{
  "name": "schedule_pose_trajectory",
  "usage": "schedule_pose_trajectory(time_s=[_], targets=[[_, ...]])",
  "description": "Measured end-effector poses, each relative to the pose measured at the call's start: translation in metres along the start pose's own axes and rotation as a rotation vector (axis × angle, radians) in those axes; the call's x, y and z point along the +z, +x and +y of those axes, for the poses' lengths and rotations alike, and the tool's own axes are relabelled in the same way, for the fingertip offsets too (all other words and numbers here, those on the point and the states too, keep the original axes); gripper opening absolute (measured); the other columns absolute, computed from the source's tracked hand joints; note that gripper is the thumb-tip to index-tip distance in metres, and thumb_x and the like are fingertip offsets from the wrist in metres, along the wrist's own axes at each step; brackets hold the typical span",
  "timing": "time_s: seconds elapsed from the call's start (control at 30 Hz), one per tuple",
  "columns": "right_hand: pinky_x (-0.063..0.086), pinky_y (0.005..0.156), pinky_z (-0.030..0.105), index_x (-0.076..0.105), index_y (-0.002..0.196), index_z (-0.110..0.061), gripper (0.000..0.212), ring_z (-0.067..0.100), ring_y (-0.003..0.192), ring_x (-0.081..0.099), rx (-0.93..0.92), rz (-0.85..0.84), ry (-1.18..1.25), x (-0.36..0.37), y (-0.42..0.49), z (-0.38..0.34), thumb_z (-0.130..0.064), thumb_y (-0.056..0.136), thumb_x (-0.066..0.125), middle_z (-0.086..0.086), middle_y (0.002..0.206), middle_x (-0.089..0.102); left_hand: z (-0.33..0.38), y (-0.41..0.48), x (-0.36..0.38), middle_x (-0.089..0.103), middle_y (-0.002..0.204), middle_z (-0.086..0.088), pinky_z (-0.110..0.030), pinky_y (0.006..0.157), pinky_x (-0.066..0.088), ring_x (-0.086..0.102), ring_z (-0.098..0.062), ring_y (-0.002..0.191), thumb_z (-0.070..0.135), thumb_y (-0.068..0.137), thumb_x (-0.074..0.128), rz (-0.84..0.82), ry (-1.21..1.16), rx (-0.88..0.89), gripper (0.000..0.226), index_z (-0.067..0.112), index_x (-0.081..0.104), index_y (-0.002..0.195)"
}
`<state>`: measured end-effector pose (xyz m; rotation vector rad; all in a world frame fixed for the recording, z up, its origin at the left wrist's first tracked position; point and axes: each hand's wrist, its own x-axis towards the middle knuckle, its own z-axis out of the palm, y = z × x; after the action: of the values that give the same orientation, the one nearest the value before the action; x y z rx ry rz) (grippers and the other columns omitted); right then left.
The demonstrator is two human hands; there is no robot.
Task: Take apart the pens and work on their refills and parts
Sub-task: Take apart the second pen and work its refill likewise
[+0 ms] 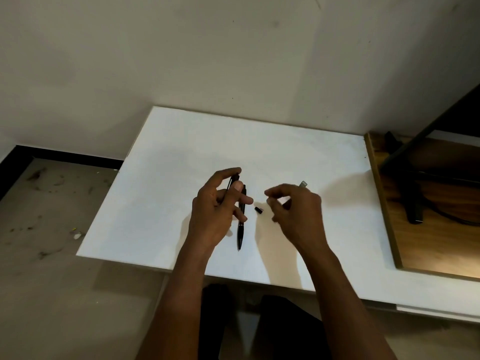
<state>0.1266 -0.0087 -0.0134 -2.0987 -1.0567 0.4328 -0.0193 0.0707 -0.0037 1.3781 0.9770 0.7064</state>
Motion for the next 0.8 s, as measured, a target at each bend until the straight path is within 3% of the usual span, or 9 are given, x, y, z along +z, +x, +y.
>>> schedule_pose_trajectory(time_s=[0.1, 0.27, 0.43, 0.6, 0.8], targets=[[0.056, 0.086, 0.041, 0.078, 0.103, -0.016, 0.014, 0.024, 0.079, 0.072, 0.039, -0.132, -0.123, 0.010, -0.004, 0.002, -0.012, 0.092, 0.070, -0.002, 0.100, 0.076, 0.001, -0.001, -0.001, 0.079, 0.083, -0.004, -0.020, 0.048, 0.048, 0.070, -0.017, 0.054, 0.033, 0.102, 0.055, 0.007, -0.048, 0.011, 0.028, 0.032, 0.050, 0.129], [0.054, 0.085, 0.035, 0.078, 0.105, -0.016, 0.017, 0.025, 0.079, 0.071, 0.050, -0.110, -0.200, 0.014, -0.003, 0.001, -0.011, 0.092, 0.068, 0.001, 0.101, 0.076, 0.001, -0.001, -0.002, 0.079, 0.081, -0.002, -0.022, 0.048, 0.048, 0.070, -0.019, 0.055, 0.034, 0.103, 0.054, -0.004, -0.044, 0.007, 0.015, 0.031, 0.050, 0.117], [0.047, 0.082, 0.030, 0.078, 0.110, -0.023, 0.025, 0.024, 0.098, 0.067, 0.010, -0.136, -0.332, 0.019, -0.003, 0.001, -0.009, 0.096, 0.062, 0.000, 0.106, 0.074, 0.001, -0.001, -0.001, 0.079, 0.081, -0.002, -0.023, 0.046, 0.048, 0.072, -0.020, 0.056, 0.034, 0.103, 0.053, -0.018, -0.033, -0.003, 0.013, 0.032, 0.051, 0.115], [0.039, 0.074, 0.025, 0.078, 0.107, -0.024, 0.024, 0.023, 0.095, 0.066, 0.018, -0.124, -0.357, 0.020, -0.002, 0.004, -0.011, 0.096, 0.062, 0.001, 0.101, 0.072, 0.000, 0.000, 0.000, 0.079, 0.083, -0.002, -0.023, 0.050, 0.048, 0.073, -0.021, 0.058, 0.033, 0.103, 0.054, -0.026, -0.038, 0.006, 0.018, 0.030, 0.049, 0.120], [0.041, 0.075, 0.026, 0.075, 0.102, -0.016, 0.018, 0.024, 0.094, 0.065, 0.035, -0.106, -0.383, 0.023, -0.002, 0.005, -0.009, 0.096, 0.061, 0.003, 0.100, 0.070, -0.002, 0.001, 0.004, 0.080, 0.087, 0.002, -0.023, 0.052, 0.050, 0.075, -0.018, 0.063, 0.034, 0.100, 0.057, -0.024, -0.012, -0.031, 0.022, 0.024, 0.052, 0.119]])
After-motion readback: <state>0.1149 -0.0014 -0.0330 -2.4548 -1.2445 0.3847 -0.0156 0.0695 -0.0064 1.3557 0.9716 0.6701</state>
